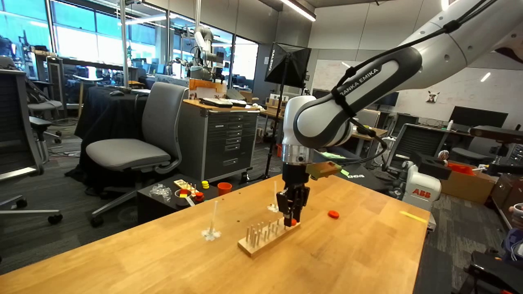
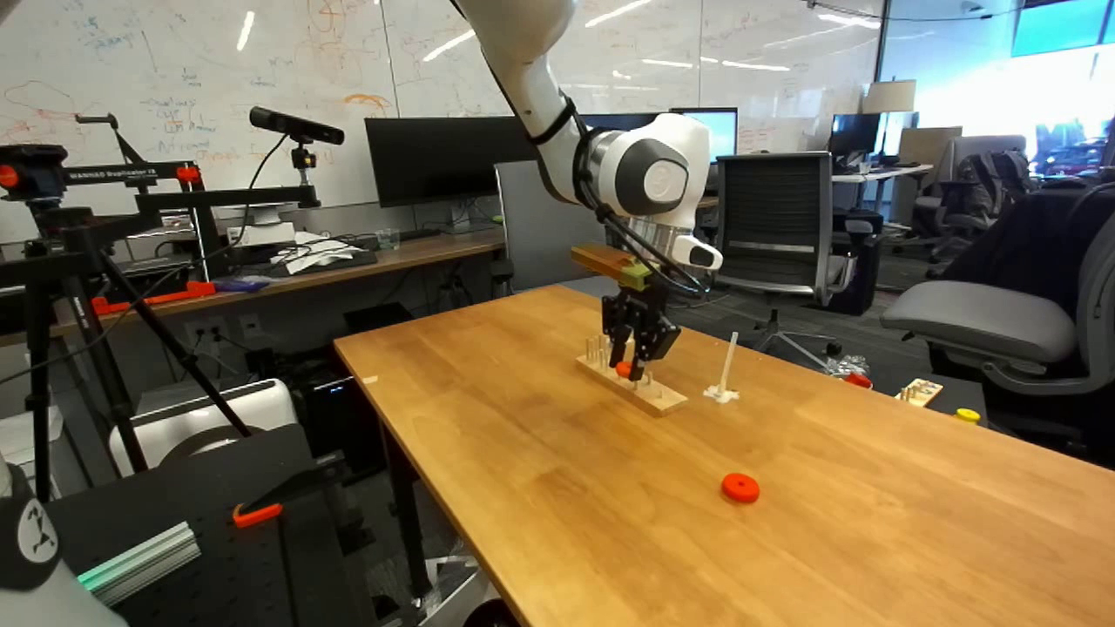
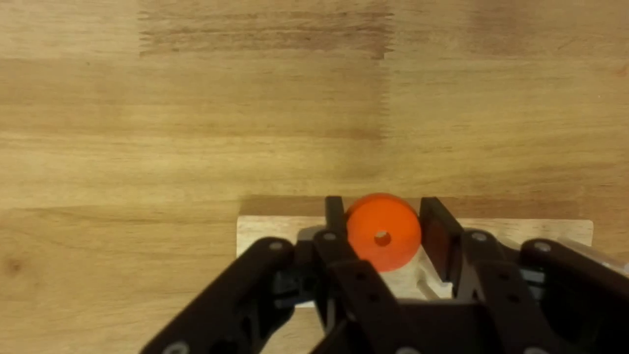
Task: Put one of the orange rings on the wooden object
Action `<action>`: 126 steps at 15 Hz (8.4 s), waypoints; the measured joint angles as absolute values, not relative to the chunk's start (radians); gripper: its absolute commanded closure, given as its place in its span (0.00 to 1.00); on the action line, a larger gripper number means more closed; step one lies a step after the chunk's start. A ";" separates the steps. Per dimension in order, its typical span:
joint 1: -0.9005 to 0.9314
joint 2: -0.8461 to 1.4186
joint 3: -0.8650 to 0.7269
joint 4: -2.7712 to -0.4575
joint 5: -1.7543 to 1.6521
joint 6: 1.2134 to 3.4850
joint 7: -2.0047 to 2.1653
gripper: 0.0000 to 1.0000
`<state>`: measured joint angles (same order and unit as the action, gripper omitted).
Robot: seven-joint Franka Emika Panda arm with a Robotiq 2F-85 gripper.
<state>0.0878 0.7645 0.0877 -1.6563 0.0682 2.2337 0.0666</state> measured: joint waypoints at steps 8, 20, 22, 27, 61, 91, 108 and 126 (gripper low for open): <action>0.083 0.797 0.087 -1.614 0.068 2.225 0.067 0.83; 0.076 0.814 0.087 -1.596 0.068 2.222 0.067 0.83; 0.076 0.814 0.087 -1.595 0.068 2.222 0.067 0.83; 0.084 0.814 0.091 -1.595 0.068 2.222 0.066 0.83; 0.096 0.810 0.097 -1.594 0.068 2.223 0.066 0.83; 0.095 0.832 0.092 -1.565 0.068 2.205 0.067 0.83; 0.106 0.876 0.093 -1.525 0.068 2.158 0.081 0.25; 0.104 0.484 0.112 -1.833 0.105 2.302 0.039 0.00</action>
<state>0.1042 0.4840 0.1124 -1.8332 0.1054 2.3017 0.0391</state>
